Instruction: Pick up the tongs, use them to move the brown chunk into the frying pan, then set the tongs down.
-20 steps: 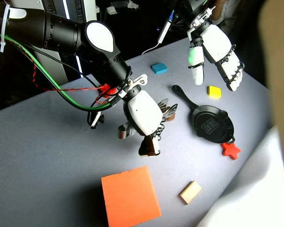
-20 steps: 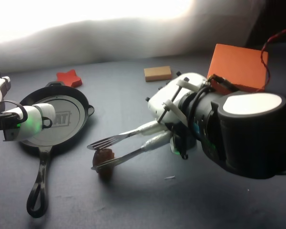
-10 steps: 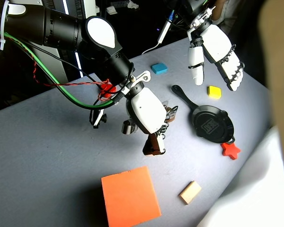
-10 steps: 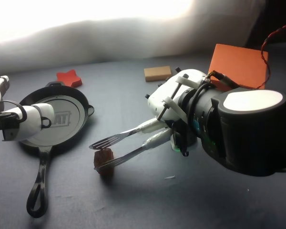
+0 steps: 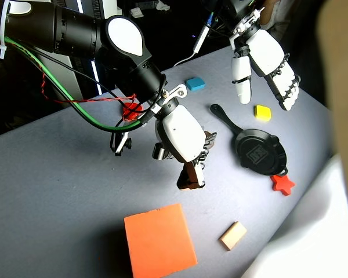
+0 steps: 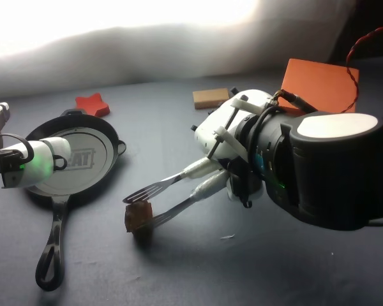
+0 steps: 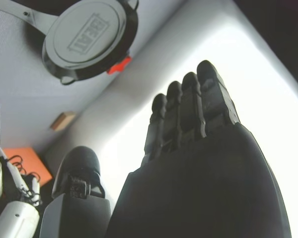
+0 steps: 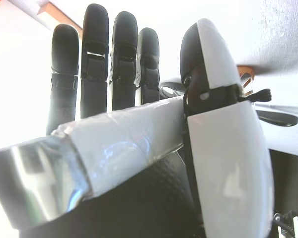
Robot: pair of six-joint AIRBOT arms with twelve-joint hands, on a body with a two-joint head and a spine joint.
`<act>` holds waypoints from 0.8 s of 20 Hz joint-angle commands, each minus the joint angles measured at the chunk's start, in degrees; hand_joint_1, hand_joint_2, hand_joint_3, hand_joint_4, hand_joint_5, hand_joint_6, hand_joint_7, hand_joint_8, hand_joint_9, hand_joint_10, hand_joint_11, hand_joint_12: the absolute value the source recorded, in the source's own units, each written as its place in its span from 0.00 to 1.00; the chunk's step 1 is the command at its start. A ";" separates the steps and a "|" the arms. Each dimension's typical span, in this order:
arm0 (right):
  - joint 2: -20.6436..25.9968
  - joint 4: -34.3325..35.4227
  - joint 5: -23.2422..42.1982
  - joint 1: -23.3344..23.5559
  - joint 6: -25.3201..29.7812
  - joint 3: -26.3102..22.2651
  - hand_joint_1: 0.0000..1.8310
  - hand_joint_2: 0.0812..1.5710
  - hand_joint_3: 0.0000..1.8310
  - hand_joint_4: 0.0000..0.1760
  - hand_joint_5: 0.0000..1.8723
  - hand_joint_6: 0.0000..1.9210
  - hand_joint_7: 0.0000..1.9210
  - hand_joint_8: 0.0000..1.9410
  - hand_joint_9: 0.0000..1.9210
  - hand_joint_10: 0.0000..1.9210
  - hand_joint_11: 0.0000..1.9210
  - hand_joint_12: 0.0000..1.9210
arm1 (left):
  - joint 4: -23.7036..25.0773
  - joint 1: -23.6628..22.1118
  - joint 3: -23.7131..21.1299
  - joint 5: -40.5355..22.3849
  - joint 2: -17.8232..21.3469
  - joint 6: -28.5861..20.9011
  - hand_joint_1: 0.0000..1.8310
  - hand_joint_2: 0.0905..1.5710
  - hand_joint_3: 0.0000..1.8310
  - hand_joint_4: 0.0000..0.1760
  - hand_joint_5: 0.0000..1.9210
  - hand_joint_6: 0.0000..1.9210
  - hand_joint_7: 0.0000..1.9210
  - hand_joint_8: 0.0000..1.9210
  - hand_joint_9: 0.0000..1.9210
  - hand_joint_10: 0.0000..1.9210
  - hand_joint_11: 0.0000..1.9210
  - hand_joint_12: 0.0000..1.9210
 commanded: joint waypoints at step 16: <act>-0.78 -3.91 3.12 -1.37 -2.88 1.00 0.56 0.71 0.00 0.00 0.43 0.00 0.46 0.00 0.43 0.07 0.15 0.73 | 4.51 -0.22 -0.12 -4.09 0.26 -0.23 0.00 0.80 0.00 0.02 0.03 0.00 0.04 0.00 0.03 0.00 0.00 0.11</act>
